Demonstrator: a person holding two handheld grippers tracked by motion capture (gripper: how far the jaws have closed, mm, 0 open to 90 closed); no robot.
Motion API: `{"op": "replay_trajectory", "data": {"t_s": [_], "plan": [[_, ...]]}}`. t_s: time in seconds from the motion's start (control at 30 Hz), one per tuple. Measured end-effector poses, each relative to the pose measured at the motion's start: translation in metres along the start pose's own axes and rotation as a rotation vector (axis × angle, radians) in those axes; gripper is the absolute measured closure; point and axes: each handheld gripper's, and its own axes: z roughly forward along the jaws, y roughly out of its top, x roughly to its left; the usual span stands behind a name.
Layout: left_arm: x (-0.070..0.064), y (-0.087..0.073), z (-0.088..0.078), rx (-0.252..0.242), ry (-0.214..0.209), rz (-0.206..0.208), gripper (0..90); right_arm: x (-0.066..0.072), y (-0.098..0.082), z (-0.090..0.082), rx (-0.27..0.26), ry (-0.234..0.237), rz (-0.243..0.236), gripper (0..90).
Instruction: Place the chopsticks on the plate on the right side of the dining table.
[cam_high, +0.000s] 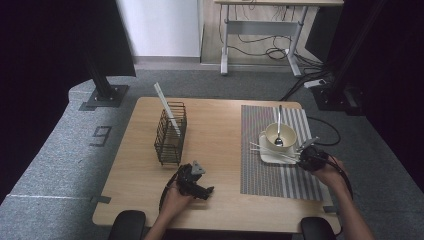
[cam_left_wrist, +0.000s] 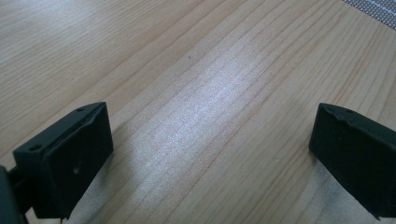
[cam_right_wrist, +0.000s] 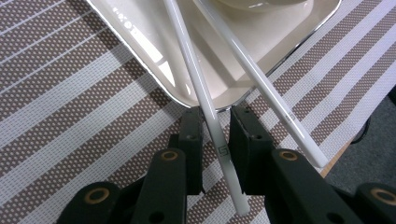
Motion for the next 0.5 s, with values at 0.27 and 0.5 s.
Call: {"op": "replay_trajectory", "data": {"t_s": [0.27, 0.5], "plan": [[-0.0002, 0.0001, 0.0004, 0.003, -0.005, 0.002, 0.0, -0.0032, -0.0008, 0.0006, -0.012, -0.030, 0.019, 61.7], [0.0002, 0.0001, 0.0005, 0.005, -0.008, 0.000, 0.0, -0.0069, -0.0022, 0.0024, -0.027, -0.084, 0.050, 48.8]]}}
